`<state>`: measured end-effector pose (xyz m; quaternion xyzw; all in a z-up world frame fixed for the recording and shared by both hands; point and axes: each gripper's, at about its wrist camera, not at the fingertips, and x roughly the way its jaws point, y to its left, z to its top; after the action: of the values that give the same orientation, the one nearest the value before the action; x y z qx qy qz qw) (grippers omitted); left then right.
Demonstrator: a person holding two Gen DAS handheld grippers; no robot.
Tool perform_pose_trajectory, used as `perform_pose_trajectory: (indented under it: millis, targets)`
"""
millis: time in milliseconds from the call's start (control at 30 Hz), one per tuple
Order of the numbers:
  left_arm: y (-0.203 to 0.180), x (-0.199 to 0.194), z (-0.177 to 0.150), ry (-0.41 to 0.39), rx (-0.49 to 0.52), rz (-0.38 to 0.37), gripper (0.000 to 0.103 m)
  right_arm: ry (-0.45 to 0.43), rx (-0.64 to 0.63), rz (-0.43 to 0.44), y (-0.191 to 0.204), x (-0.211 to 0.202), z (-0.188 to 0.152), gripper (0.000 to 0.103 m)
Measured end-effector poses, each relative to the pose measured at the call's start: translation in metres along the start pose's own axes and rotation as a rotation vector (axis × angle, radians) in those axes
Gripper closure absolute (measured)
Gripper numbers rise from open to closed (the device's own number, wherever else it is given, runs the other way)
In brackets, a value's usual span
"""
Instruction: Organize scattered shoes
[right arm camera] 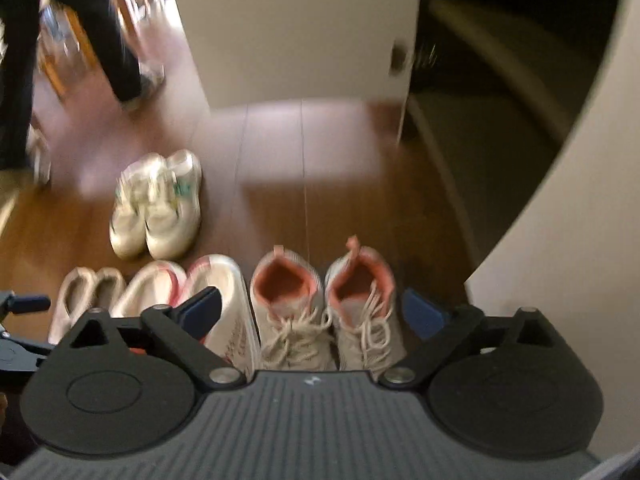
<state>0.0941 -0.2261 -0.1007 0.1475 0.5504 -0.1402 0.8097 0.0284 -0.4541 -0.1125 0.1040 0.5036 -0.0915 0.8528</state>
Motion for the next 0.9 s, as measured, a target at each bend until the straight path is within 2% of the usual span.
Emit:
perform_pose_trajectory:
  millis: [133,200,367,433,500,633,800,833,900]
  targets:
    - [0.002,0.032,0.001,0.041,0.013,-0.016,0.013,0.084,0.067,-0.007,-0.011,0.066,0.003,0.011]
    - [0.001,0.044,0.002,0.048,0.018,-0.025,0.013,0.115,0.06,-0.035,-0.012,0.11,0.005,0.011]
    - [-0.001,0.056,0.001,0.025,0.059,-0.045,0.013,0.16,0.033,-0.06,-0.015,0.167,0.009,0.011]
    - [-0.003,0.057,-0.002,0.026,0.075,-0.055,0.013,0.219,-0.012,-0.081,-0.013,0.187,0.001,0.011]
    - [-0.006,0.058,-0.004,0.028,0.089,-0.066,0.013,0.253,-0.042,-0.088,-0.011,0.19,-0.01,0.011]
    - [-0.008,0.059,-0.005,0.042,0.1,-0.073,0.013,0.241,-0.124,-0.096,-0.006,0.178,-0.029,0.015]
    - [-0.002,0.058,-0.009,0.063,0.084,-0.052,0.013,0.302,-0.129,-0.103,-0.009,0.171,-0.031,0.017]
    - [0.003,0.057,-0.01,0.064,0.075,-0.045,0.013,0.303,-0.126,-0.106,-0.011,0.171,-0.029,0.019]
    - [0.013,0.055,-0.009,0.063,0.054,-0.027,0.013,0.246,-0.077,-0.1,-0.007,0.149,-0.017,0.019]
